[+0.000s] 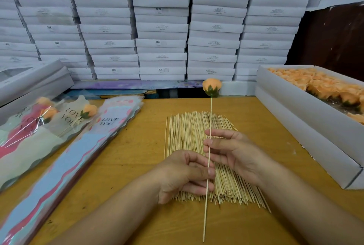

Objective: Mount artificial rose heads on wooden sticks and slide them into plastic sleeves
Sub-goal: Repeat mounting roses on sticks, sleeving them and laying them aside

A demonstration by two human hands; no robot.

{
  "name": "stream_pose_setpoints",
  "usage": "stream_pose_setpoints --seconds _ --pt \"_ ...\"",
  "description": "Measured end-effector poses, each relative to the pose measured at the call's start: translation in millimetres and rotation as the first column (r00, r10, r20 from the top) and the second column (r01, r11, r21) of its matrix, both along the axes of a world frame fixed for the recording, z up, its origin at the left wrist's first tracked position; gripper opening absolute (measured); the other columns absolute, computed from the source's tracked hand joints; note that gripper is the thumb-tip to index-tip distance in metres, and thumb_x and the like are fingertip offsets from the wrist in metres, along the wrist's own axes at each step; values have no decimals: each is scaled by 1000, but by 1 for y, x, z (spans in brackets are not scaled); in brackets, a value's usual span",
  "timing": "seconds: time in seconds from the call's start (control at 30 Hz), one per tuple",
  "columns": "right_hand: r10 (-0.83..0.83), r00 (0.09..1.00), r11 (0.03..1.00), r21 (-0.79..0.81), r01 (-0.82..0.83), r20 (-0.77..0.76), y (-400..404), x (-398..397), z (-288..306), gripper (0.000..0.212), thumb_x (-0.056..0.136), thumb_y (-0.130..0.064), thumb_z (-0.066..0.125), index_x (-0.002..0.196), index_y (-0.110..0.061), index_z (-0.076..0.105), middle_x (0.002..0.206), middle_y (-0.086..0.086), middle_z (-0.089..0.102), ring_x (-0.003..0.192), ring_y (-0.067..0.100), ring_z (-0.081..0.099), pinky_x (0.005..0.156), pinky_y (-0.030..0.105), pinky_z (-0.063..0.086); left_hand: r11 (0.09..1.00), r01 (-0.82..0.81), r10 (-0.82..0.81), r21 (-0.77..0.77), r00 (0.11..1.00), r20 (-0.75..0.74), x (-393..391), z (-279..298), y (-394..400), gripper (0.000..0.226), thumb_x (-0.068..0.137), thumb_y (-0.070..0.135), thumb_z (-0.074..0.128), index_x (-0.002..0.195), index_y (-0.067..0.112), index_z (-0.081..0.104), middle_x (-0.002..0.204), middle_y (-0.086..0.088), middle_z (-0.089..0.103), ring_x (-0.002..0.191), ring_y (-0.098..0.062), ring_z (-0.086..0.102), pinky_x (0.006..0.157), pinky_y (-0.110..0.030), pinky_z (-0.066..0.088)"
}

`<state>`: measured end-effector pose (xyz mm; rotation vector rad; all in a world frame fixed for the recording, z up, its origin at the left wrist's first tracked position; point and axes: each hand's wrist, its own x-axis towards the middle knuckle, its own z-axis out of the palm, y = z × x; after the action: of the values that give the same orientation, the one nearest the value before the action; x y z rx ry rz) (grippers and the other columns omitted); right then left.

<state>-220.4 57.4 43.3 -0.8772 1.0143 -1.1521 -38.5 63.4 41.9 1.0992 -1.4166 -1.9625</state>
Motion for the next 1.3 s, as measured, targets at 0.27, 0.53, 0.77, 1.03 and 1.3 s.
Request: stream_pose_setpoints --seconds 0.27,0.53,0.77,1.03,1.3 --pt "22 1000 1000 -11 -22 -3 3 -4 2 41 74 4 76 113 -6 71 99 16 76 82 19 75 62 23 59 997 -77 77 -21 997 -1 -3 -1 2 22 82 6 78 101 5 69 89 -11 76 75 -20 75 57 -24 60" --pt "-6 1000 1000 -29 5 -8 3 -7 2 44 71 2 77 114 -7 71 98 17 76 83 20 75 63 25 59 997 -74 74 8 997 -2 1 0 1 23 82 -5 75 101 5 67 85 -12 75 77 -22 75 58 -26 61" --pt "18 999 998 -53 -20 -26 5 -6 2 45 69 1 78 113 -7 71 94 15 76 82 20 74 65 25 59 995 -95 95 -1 995 -21 -1 -2 0 25 77 1 79 100 5 70 85 -11 76 77 -21 75 59 -25 60" --pt "17 998 998 -58 -21 -57 4 -7 1 36 78 5 76 111 -8 72 95 16 76 85 22 75 64 26 60 995 -95 95 5 995 -19 -2 -3 1 24 79 -1 78 100 4 68 84 -11 75 76 -21 75 59 -26 60" --pt "-33 999 996 -88 30 -41 0 -12 1 37 83 7 72 115 -11 71 95 13 77 84 20 75 66 26 59 1000 -24 24 12 999 22 1 -2 1 22 83 -5 75 101 4 66 87 -12 76 78 -21 75 60 -25 60"
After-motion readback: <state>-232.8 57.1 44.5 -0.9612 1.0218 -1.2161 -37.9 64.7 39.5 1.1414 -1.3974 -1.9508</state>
